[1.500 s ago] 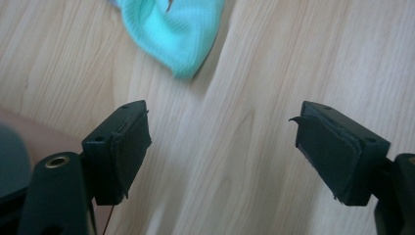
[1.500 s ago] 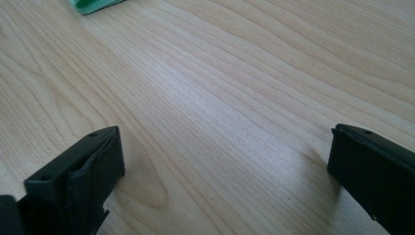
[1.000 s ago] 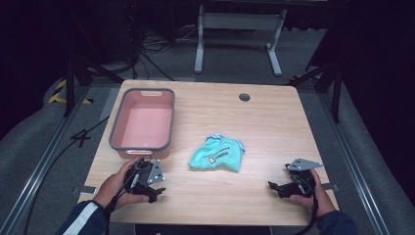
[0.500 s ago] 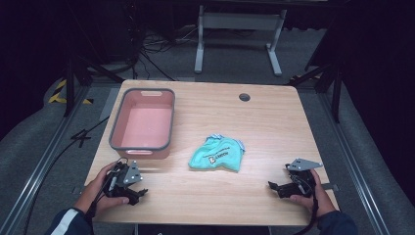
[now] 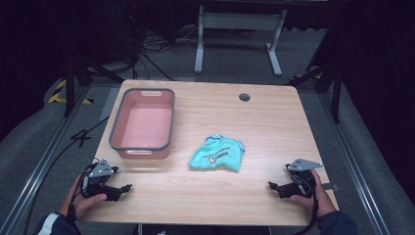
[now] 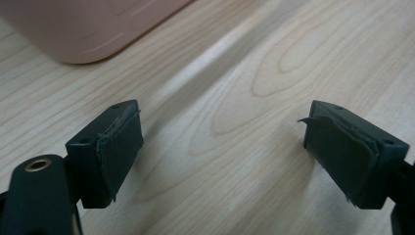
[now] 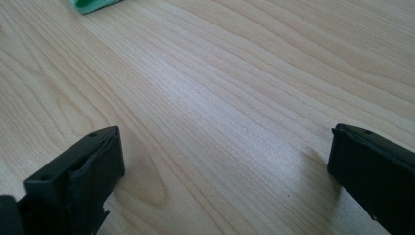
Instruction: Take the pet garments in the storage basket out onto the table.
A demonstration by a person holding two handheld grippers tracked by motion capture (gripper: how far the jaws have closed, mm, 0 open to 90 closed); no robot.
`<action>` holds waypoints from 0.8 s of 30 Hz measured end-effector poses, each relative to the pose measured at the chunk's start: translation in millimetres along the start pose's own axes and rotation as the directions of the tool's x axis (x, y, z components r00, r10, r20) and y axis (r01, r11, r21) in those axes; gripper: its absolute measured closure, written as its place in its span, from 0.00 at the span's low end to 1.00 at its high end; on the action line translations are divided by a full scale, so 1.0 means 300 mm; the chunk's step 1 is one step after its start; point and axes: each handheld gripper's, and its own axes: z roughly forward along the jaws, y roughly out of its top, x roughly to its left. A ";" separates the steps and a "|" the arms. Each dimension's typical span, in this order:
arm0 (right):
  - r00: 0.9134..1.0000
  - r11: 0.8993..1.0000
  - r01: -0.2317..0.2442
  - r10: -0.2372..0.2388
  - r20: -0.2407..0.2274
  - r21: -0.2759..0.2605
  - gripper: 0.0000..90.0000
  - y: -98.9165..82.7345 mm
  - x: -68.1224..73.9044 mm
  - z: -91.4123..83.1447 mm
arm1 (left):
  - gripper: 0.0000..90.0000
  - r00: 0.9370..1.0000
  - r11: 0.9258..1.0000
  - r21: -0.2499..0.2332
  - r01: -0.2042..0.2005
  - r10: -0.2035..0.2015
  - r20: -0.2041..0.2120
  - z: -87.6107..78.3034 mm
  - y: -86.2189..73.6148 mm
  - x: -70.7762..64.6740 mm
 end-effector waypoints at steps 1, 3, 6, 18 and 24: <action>1.000 1.000 0.000 0.000 0.000 0.000 0.01 0.000 0.000 0.000 | 0.16 1.000 1.000 -0.016 0.004 -0.004 0.001 -0.002 -0.009 0.002; 1.000 1.000 0.004 -0.004 0.001 0.001 0.01 -0.001 -0.001 -0.001 | 0.16 1.000 0.999 -0.041 -0.003 0.003 0.000 -0.003 -0.020 0.007; 1.000 1.000 0.005 -0.005 0.000 0.001 0.01 -0.001 -0.001 -0.001 | 0.16 1.000 0.999 -0.042 -0.001 0.001 -0.002 -0.004 -0.022 0.007; 1.000 1.000 0.005 -0.005 0.002 0.002 0.01 -0.002 -0.001 -0.002 | 0.16 1.000 0.999 -0.040 0.019 -0.019 -0.005 -0.004 -0.024 0.001; 1.000 1.000 0.002 -0.002 0.003 0.001 0.01 -0.002 0.000 -0.001 | 0.16 1.000 0.999 -0.036 0.014 -0.015 -0.018 -0.008 -0.025 0.002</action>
